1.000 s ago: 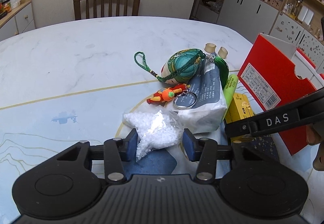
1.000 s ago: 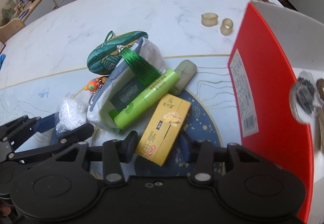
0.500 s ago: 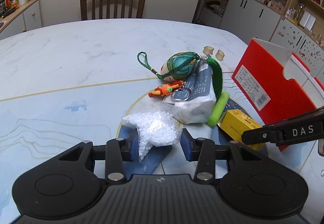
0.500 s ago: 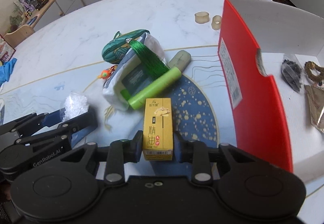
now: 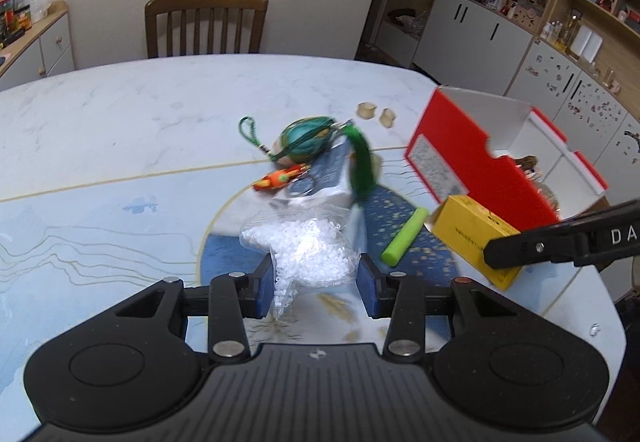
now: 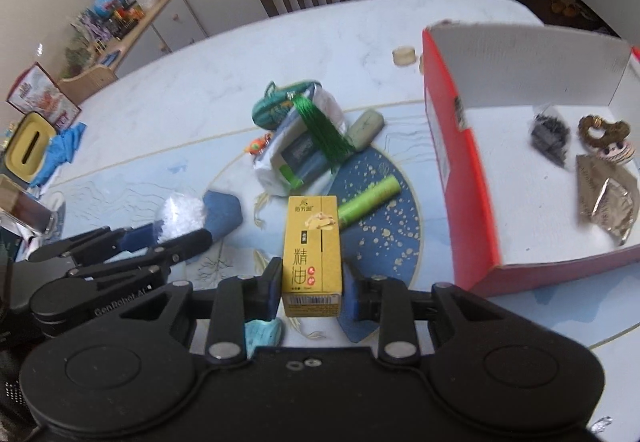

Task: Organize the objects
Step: 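Carry the white bead bag with the left tool while the right tool carries the yellow box into the box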

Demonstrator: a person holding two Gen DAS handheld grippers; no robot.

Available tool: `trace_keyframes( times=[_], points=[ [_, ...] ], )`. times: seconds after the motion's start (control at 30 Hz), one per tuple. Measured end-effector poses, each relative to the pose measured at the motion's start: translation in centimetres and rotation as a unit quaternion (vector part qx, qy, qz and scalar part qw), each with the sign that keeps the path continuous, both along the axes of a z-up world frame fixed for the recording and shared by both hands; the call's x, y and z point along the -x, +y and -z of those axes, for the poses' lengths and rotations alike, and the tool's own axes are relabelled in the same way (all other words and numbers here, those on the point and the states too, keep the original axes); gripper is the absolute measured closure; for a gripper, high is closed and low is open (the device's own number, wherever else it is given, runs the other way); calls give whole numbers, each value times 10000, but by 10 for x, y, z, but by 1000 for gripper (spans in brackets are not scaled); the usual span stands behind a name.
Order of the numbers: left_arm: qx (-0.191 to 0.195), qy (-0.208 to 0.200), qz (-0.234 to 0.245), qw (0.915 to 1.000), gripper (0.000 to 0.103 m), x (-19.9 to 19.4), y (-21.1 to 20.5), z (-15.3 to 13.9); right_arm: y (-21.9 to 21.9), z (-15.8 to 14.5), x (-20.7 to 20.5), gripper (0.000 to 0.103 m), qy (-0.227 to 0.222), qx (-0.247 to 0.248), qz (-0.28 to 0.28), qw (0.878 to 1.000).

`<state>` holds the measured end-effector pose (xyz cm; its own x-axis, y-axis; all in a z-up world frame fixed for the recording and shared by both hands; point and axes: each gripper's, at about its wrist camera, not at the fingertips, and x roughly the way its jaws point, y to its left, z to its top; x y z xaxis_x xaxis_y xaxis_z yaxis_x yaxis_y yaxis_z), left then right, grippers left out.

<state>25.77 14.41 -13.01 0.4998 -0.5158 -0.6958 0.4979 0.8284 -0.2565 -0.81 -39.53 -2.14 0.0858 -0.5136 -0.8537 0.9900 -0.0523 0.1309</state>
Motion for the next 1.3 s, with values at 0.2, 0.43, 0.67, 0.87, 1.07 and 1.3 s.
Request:
trace_keyframes(
  times=[0.2,0.43,0.67,0.87,1.07,1.3],
  points=[
    [80,-124,105,9998,62,14,-16,-26,17,-25,14,74,0,259,-93,9996],
    [96,-259,282,9992,62,26,-48,-49,36,-53,55,74,51,556,-14,9984],
    [-14,-337,529,9980,62,35,-90,-62,50,-72,110,74,161,802,239,9964],
    [-107,-408,850,9955,62,44,-139,-71,59,-81,161,74,200,933,479,9943],
    [-156,-471,1212,9914,61,50,-191,-78,59,-83,199,74,219,994,540,9933],
    [-401,-449,1463,9874,61,46,-247,-72,46,-75,225,74,261,946,443,9942]
  ],
)
